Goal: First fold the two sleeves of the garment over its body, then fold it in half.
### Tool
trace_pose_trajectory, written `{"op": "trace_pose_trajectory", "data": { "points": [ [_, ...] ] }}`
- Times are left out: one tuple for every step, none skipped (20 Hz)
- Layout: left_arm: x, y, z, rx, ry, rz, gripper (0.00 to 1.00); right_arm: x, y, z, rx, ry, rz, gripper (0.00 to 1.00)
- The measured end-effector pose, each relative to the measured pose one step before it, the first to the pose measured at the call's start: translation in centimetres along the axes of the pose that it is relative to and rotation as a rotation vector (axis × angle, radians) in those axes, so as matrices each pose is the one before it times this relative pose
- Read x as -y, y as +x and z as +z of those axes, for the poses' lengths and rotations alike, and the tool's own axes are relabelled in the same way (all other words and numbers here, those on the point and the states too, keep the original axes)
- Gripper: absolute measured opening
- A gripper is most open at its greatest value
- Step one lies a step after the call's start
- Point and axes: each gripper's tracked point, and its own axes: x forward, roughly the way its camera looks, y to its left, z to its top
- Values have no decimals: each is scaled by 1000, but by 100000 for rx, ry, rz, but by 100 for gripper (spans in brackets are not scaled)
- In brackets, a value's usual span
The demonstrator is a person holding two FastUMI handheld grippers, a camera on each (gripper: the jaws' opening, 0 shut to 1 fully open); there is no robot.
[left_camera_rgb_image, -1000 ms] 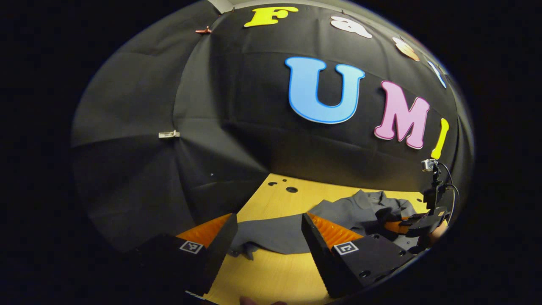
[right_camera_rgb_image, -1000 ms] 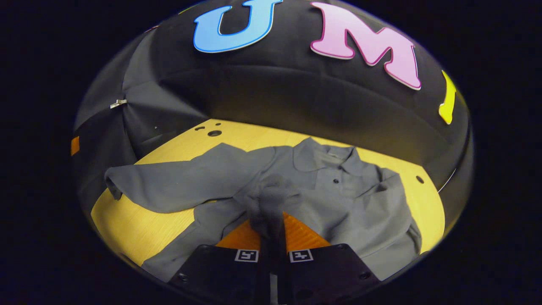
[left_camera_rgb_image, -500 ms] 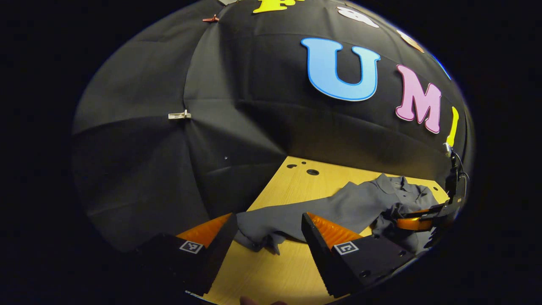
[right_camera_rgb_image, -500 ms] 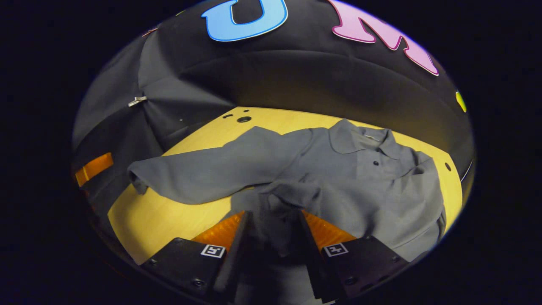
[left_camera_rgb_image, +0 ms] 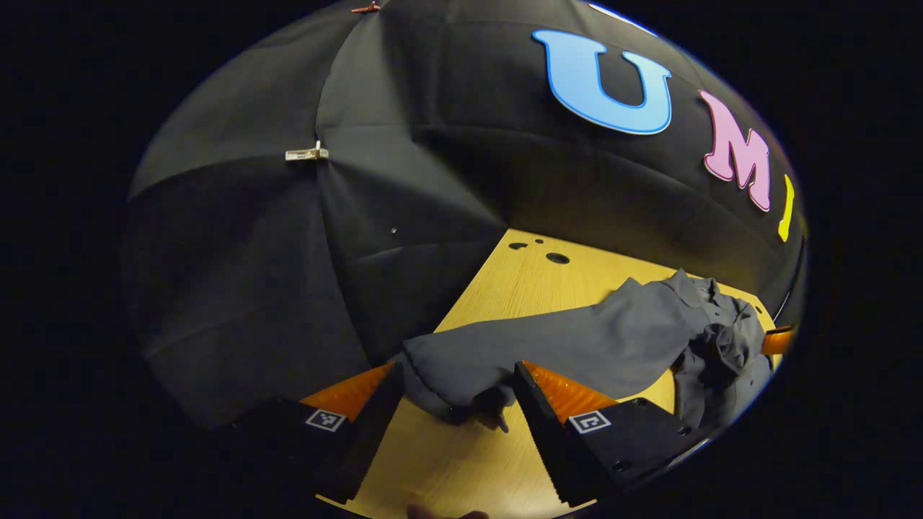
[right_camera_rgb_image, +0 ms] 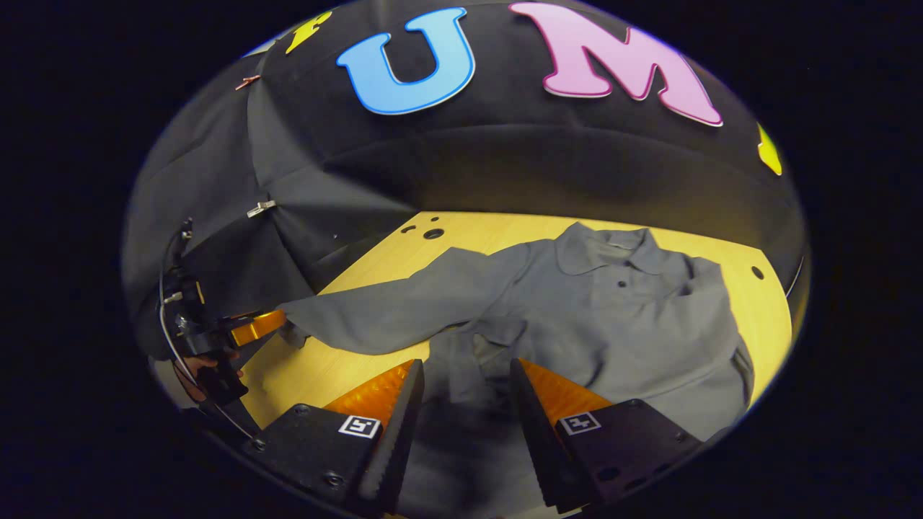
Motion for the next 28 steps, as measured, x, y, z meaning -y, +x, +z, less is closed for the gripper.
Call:
{"op": "trace_pose_trajectory", "data": {
  "points": [
    [13,610,-99,-1229,433,-249,96,752,-1227,721,2337,16,-1540,75],
    [-60,656,-360,-1306,500,-256,96,593,-1222,321,1476,163,-1672,74],
    [-69,667,-286,-1947,334,-22,92,780,-1060,350,1242,623,-1654,75],
    [-50,650,-291,-2369,176,202,96,790,-951,361,1050,1221,-1805,75],
    [-5,685,-489,-2060,-234,215,96,886,-843,294,809,1446,-1774,75],
    [68,694,-246,-1959,-184,84,96,864,-834,306,1004,1039,-2021,76],
    [8,276,-571,-2059,134,-125,96,979,-746,347,894,588,-2228,77],
    [212,541,-341,-2028,442,-584,96,827,-652,290,1083,650,-1928,77],
    [-33,478,-431,-2406,962,186,97,707,-543,203,652,624,-1492,77],
    [-18,507,204,924,3066,98,97,611,-501,138,745,532,-1397,77],
    [-74,184,-377,-2208,2692,522,98,551,-469,103,443,353,-1180,77],
    [229,88,371,812,1438,-1772,98,461,-390,17,402,301,-1008,77],
    [457,120,-156,-1269,364,-1449,90,433,-319,-42,393,219,-915,77],
    [552,152,411,916,203,-3265,73,243,-262,-118,5,266,-549,77],
    [485,-52,180,0,-2349,-2600,55,326,-198,3,204,343,-566,77],
    [111,-64,130,72,-4240,-516,38,252,-271,-48,282,472,-301,77],
    [-37,-43,87,-703,-3857,297,20,191,-175,106,479,359,-113,77],
    [-58,65,29,-527,-3473,774,13,244,-348,140,486,-53,-135,77],
    [44,-93,168,-297,-2785,1521,8,285,-226,93,410,-339,-180,77],
    [-13,-206,150,697,-423,1915,7,362,-198,63,439,-226,-454,77],
    [-44,-274,214,885,1019,2062,6,365,-238,147,395,89,-183,77],
    [226,-627,492,1911,1122,1142,6,365,-237,133,492,328,-476,77],
    [463,-728,891,2743,1320,185,6,359,-102,194,449,401,-254,77],
    [326,-756,746,2452,1887,278,6,369,-168,-38,414,169,-401,77],
    [574,-860,763,2087,1882,-203,6,448,-102,35,180,179,-234,77],
    [808,-718,835,2258,1529,-654,6,474,-119,-106,-14,41,-316,77],
    [857,-745,1012,2455,1114,-1133,6,486,-62,9,-39,179,-232,77],
    [1039,-780,873,2420,879,-1084,6,472,-57,-9,-18,356,-90,77]
  ]
}}
